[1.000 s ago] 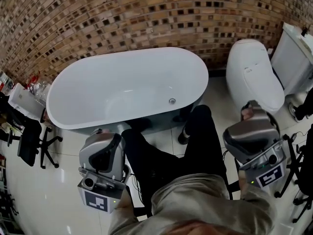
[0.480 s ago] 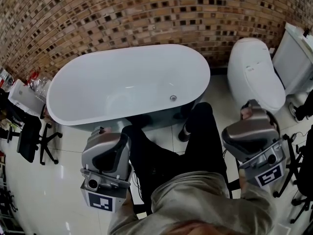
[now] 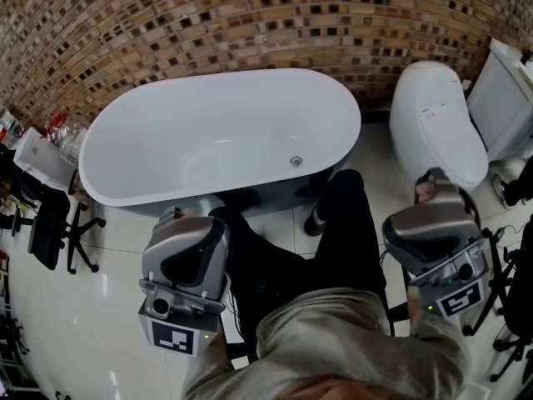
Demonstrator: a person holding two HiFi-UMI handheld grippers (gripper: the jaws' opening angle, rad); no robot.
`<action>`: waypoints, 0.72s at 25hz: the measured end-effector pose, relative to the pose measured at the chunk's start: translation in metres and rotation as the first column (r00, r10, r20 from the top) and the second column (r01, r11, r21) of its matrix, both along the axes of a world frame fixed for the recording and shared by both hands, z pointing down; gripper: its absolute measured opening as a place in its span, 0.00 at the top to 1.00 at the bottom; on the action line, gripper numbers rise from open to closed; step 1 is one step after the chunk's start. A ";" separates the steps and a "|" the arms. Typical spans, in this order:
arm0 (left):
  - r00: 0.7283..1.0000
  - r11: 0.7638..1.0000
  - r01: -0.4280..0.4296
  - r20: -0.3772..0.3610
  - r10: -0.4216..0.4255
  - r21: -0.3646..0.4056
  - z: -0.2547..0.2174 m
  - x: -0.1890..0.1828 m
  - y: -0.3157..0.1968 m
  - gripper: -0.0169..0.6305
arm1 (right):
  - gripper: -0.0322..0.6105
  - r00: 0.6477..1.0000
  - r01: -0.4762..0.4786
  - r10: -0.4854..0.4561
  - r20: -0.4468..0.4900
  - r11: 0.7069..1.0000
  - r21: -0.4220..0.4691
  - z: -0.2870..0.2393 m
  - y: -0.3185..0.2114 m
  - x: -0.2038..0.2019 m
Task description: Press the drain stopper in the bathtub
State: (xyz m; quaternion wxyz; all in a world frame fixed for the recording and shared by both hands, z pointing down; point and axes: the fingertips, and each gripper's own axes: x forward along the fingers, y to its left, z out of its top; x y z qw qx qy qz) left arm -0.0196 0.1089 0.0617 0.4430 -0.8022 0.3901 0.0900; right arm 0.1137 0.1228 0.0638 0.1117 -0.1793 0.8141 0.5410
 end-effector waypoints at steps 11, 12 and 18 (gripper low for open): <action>1.000 1.000 -0.008 -0.005 0.008 -0.006 0.000 0.000 0.000 0.96 | 0.95 1.000 0.001 -0.001 -0.013 1.000 -0.004 0.003 -0.002 -0.003; 1.000 1.000 -0.008 -0.005 0.008 -0.006 0.000 0.000 0.000 0.96 | 0.95 1.000 0.001 -0.001 -0.014 1.000 -0.004 0.003 -0.002 -0.004; 1.000 1.000 -0.004 -0.003 0.004 -0.003 0.001 0.001 0.000 0.96 | 0.95 1.000 -0.006 0.006 -0.016 1.000 0.004 0.003 -0.002 -0.003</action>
